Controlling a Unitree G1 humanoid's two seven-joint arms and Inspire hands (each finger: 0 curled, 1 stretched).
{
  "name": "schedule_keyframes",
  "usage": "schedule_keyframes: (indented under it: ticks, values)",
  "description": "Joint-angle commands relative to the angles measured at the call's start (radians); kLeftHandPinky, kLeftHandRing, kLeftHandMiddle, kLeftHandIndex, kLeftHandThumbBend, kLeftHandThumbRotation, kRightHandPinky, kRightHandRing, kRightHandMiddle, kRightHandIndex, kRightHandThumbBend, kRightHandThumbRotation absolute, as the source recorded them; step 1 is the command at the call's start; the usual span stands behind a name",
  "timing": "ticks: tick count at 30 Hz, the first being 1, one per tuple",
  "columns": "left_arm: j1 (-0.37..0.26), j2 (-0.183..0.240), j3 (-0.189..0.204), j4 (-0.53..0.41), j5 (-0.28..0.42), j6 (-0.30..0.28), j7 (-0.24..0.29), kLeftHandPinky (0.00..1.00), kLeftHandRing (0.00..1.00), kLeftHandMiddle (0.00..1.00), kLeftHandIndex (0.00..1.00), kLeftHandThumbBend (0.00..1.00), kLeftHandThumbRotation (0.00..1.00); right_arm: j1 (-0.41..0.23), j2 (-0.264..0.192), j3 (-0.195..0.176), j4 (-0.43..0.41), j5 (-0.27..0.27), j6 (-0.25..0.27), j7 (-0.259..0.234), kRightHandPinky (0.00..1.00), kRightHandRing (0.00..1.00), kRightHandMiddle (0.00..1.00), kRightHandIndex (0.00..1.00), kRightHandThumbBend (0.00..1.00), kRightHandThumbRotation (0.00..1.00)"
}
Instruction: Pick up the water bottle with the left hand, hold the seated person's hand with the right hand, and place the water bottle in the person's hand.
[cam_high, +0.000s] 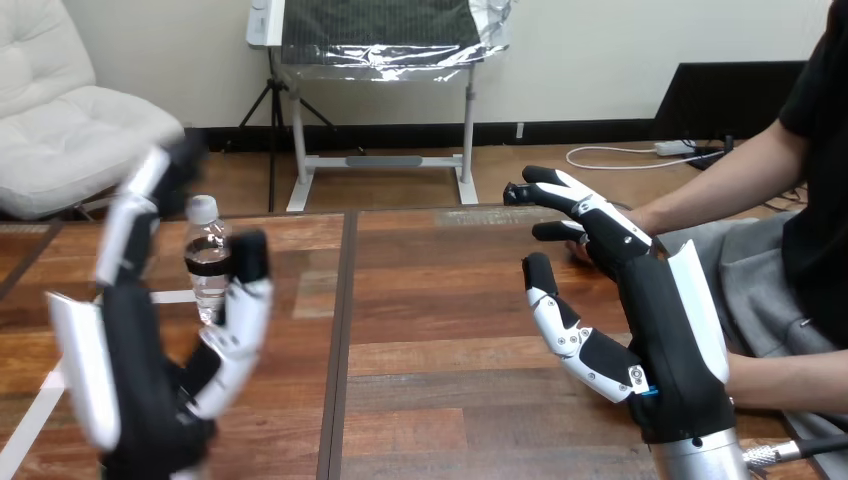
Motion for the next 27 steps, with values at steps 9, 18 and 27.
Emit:
schedule_keyframes:
  ticks: [9,18,27]
  values:
    - [-0.174,0.070,0.070,0.148,0.023,0.028,-0.009,0.80,0.85,0.87,0.86,0.53,0.56,-0.054,0.012,-0.006,0.015,0.000,-0.020,-0.007,0.72,0.84,0.86,0.74,0.12,0.00]
    - [-0.284,0.102,0.089,0.309,-0.059,0.044,-0.045,0.87,0.89,0.89,0.88,0.64,0.53,-0.053,0.014,-0.006,0.014,-0.003,-0.018,-0.008,0.73,0.84,0.86,0.74,0.12,0.00]
    - [-0.387,0.130,0.100,0.453,-0.123,0.096,-0.105,0.89,0.91,0.93,0.92,0.74,0.43,-0.050,0.014,-0.003,0.014,-0.001,-0.016,-0.006,0.73,0.84,0.86,0.74,0.13,0.00]
